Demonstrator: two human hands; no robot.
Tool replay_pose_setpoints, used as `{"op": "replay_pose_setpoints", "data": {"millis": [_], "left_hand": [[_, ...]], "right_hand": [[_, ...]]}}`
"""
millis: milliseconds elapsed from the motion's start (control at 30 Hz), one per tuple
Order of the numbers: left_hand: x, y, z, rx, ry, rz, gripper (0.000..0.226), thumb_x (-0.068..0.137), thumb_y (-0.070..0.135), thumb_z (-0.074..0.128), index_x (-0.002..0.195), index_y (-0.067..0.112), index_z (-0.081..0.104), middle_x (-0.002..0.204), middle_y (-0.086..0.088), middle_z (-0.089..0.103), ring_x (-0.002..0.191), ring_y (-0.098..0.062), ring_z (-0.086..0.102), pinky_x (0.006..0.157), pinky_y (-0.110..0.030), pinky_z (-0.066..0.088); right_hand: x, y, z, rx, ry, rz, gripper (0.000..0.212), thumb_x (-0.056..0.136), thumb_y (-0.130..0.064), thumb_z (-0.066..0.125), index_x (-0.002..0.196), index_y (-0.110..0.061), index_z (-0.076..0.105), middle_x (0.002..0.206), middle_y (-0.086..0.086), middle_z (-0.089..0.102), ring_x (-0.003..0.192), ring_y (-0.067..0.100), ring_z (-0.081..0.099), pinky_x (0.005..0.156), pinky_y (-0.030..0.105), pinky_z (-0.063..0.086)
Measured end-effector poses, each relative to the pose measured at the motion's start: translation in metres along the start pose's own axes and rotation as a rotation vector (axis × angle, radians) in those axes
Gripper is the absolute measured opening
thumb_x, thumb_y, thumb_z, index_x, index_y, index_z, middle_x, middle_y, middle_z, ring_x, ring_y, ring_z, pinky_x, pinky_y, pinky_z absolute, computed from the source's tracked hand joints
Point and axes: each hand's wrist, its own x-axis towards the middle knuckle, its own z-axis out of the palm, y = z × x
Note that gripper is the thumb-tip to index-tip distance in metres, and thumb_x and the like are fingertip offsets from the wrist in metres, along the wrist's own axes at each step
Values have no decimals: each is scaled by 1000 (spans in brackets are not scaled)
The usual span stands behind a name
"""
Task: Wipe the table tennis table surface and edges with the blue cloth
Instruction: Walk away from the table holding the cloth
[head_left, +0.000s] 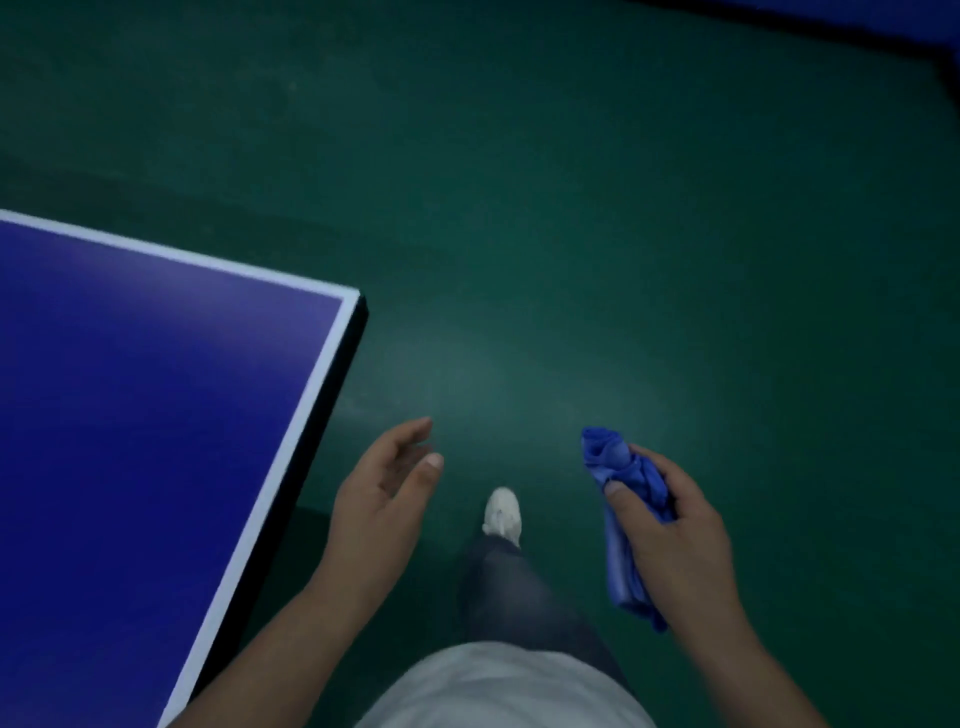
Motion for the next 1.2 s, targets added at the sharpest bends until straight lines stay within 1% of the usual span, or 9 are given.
{"op": "replay_pose_setpoints", "data": {"millis": [100, 333, 467, 633, 767, 900, 1033, 1133, 1200], "left_hand": [[99, 32, 9, -6, 77, 0, 33, 96, 11, 63, 118, 36, 64, 114, 26, 68, 109, 4, 64, 84, -7, 48], [317, 89, -13, -57, 294, -34, 33, 96, 12, 64, 120, 35, 66, 119, 22, 69, 114, -1, 64, 88, -10, 49], [461, 101, -22, -136, 370, -50, 32, 96, 6, 63, 117, 30, 67, 116, 19, 71, 112, -5, 66, 88, -12, 50], [665, 149, -45, -157, 340, -37, 32, 95, 4, 63, 115, 28, 67, 115, 17, 71, 110, -6, 67, 93, -18, 52], [825, 213, -65, -151, 311, 13, 27, 94, 12, 68, 114, 29, 67, 112, 13, 72, 107, -3, 66, 92, -16, 51], [964, 255, -79, -138, 308, 42, 32, 85, 27, 63, 116, 28, 67, 114, 14, 71, 109, -7, 67, 90, -15, 49], [1105, 262, -99, -108, 328, 16, 30, 87, 24, 66, 117, 27, 66, 115, 13, 71, 108, -5, 66, 90, -13, 48], [1207, 275, -120, -91, 385, -40, 30, 95, 7, 66, 115, 29, 67, 112, 10, 72, 107, -4, 66, 88, -13, 48], [1275, 296, -139, -77, 423, -20, 33, 94, 5, 65, 115, 30, 67, 115, 9, 71, 109, -5, 66, 89, -13, 48]], "right_hand": [[115, -55, 43, -40, -110, -22, 34, 85, -7, 73, 103, -36, 71, 96, -21, 73, 86, -5, 68, 70, 5, 46], [339, -180, 158, -104, -286, -92, 32, 84, -14, 74, 105, -38, 71, 102, -19, 73, 89, -2, 68, 72, 7, 47], [471, -223, 240, -119, -307, -105, 32, 85, -14, 74, 107, -37, 71, 104, -17, 73, 92, 1, 69, 77, 14, 49], [627, -303, 344, -138, -265, -107, 32, 84, -14, 74, 108, -36, 70, 103, -18, 73, 93, 1, 69, 82, 23, 50], [739, -378, 406, -155, -271, -152, 33, 84, -17, 75, 110, -37, 70, 106, -19, 72, 94, -2, 67, 80, 17, 48], [853, -431, 467, -137, -258, -155, 34, 83, -15, 77, 110, -34, 71, 106, -16, 73, 93, 3, 69, 82, 19, 54], [980, -463, 555, -85, -256, -139, 31, 84, -13, 77, 108, -32, 72, 100, -16, 75, 87, -1, 69, 75, 11, 52], [1070, -493, 631, -66, -326, -110, 29, 85, -11, 76, 105, -32, 71, 95, -19, 74, 82, -4, 69, 69, 6, 48], [1126, -529, 683, -72, -359, -108, 30, 85, -11, 76, 105, -33, 71, 96, -19, 74, 86, -2, 70, 70, 6, 48]]}}
